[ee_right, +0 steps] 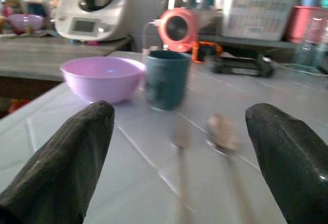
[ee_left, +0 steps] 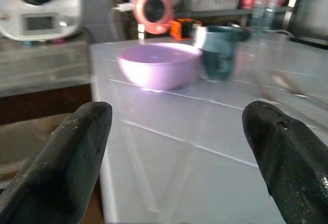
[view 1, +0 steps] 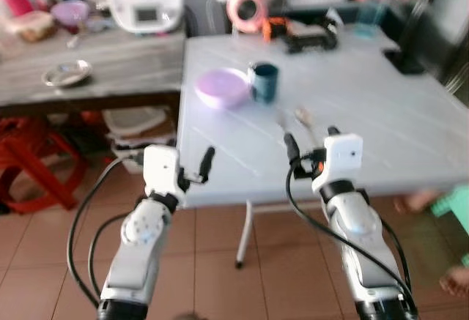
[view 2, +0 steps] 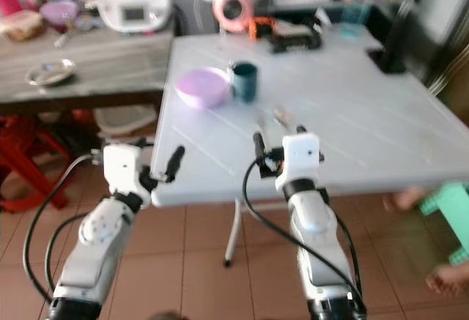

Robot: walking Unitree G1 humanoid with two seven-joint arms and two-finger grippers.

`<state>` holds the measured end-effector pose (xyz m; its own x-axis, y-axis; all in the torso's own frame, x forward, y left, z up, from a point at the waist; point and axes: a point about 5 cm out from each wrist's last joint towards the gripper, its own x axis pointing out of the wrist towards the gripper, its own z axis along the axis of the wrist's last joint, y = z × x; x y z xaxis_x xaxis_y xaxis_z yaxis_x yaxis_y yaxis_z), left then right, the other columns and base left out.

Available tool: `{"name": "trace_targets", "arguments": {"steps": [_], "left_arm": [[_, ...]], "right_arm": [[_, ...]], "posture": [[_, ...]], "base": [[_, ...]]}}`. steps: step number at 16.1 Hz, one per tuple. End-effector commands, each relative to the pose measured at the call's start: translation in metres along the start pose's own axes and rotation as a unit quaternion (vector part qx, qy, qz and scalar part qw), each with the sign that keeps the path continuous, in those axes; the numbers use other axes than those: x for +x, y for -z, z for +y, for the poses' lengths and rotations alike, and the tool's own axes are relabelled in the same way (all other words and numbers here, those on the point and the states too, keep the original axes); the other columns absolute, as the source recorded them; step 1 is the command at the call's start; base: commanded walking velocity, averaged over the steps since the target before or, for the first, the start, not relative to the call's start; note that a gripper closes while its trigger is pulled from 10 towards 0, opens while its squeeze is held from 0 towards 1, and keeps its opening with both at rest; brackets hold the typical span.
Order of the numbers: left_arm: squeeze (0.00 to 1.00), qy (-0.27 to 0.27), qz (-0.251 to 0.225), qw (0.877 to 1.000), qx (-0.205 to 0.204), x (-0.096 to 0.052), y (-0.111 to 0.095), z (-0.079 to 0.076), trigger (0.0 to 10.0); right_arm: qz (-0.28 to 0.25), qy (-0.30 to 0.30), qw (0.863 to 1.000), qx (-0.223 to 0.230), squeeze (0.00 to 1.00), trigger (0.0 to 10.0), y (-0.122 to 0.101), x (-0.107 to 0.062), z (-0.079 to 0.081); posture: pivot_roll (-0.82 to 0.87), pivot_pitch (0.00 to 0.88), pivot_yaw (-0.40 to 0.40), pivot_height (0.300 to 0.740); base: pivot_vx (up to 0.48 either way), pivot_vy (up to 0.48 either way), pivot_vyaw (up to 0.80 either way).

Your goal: Setting the table

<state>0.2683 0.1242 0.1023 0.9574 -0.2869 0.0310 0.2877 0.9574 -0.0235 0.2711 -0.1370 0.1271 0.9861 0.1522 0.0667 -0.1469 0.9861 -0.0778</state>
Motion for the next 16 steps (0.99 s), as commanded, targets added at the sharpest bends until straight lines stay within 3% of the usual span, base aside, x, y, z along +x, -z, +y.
{"name": "trace_targets", "arguments": {"steps": [1, 11, 13, 16], "left_arm": [[0.00, -0.010, 0.003, 1.000, 0.005, 0.000, -0.001, 0.007, 10.0], [0.00, -0.012, 0.005, 1.000, 0.007, 0.001, 0.000, 0.007, 10.0], [0.00, -0.010, 0.005, 1.000, 0.008, 0.001, 0.000, 0.006, 10.0], [0.00, -0.004, 0.000, 1.000, 0.010, 0.000, -0.001, 0.006, 10.0]], "right_arm": [[-0.013, -0.021, 1.000, -0.002, 0.00, 10.0, -0.006, 0.002, 0.008], [-0.017, -0.019, 1.000, -0.006, 0.00, 10.0, -0.007, 0.002, 0.009], [-0.018, 0.032, 0.999, -0.019, 0.00, 10.0, -0.007, 0.006, -0.004], [-0.004, 0.051, 0.999, 0.017, 0.00, 10.0, -0.004, 0.007, -0.009]], "posture": [[-0.06, 0.000, 0.032, 0.740], [-0.06, 0.000, 0.029, 0.740], [-0.06, 0.000, 0.029, 0.740], [-0.06, 0.000, 0.032, 0.740]], "base": [[0.281, 0.000, 0.73], [0.025, 0.000, 0.69], [0.000, 0.000, 0.00], [0.082, 0.000, -0.27]]}}
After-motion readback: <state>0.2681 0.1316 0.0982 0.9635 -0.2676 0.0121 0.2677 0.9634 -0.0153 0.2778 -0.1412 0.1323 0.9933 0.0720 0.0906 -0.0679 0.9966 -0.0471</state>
